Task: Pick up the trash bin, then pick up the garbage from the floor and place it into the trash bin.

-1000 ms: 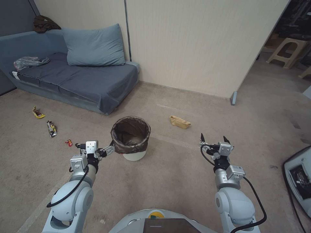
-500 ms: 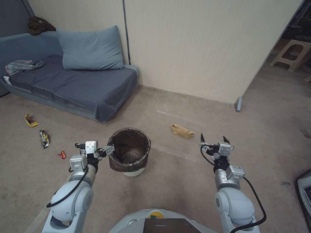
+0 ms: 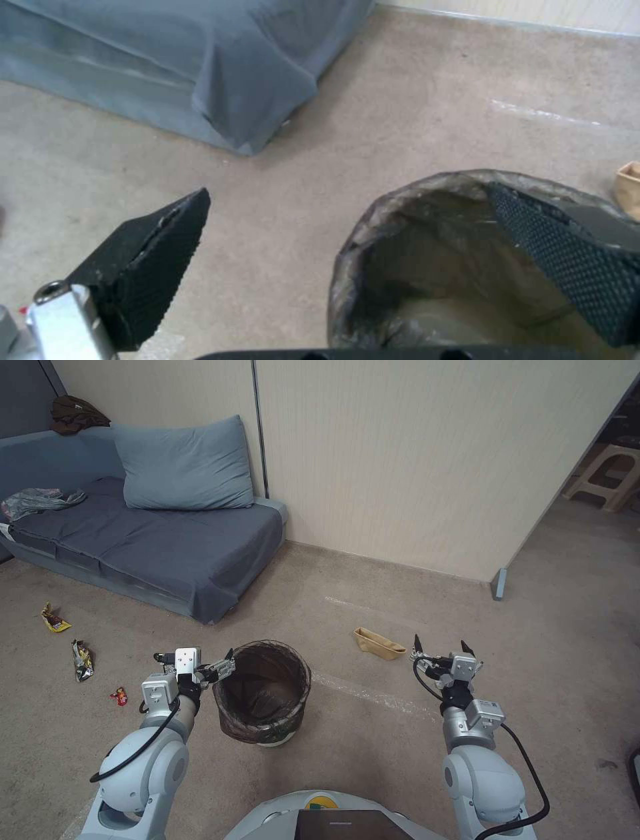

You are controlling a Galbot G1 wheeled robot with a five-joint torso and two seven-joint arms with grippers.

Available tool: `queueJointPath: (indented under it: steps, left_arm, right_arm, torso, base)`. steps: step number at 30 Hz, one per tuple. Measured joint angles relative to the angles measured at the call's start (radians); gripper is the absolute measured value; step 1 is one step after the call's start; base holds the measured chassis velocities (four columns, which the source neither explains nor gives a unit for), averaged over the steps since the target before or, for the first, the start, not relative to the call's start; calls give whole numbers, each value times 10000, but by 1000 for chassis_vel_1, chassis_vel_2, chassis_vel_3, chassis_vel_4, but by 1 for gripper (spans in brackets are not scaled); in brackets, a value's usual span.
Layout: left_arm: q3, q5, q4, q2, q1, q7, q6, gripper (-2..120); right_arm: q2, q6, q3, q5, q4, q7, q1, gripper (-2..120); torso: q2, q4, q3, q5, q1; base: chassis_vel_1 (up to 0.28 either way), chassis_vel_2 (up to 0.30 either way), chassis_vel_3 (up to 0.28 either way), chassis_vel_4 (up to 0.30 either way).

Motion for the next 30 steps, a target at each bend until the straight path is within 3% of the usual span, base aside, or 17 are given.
queueJointPath:
  steps: [11, 21, 30]
  left_arm:
    - [138, -828, 1329, 794, -729, 187, 95, 100]
    - [441, -1256, 2582, 767, -1051, 115, 136, 100]
    - [522, -1332, 3063, 726, -1192, 113, 128, 100]
  right_arm:
    - [-6, 40, 40, -33, -3, 37, -53, 100]
    - [62, 110, -3, -141, -128, 78, -51, 100]
    - [82, 116, -44, -171, -146, 83, -50, 100]
  torso:
    - [0, -1, 1, -2, 0]
    - [0, -1, 1, 0, 0]
    - [0, 0, 0, 0, 0]
  base:
    - [-1, -5, -2, 3]
    - [0, 0, 0, 0]
    - [0, 0, 0, 0]
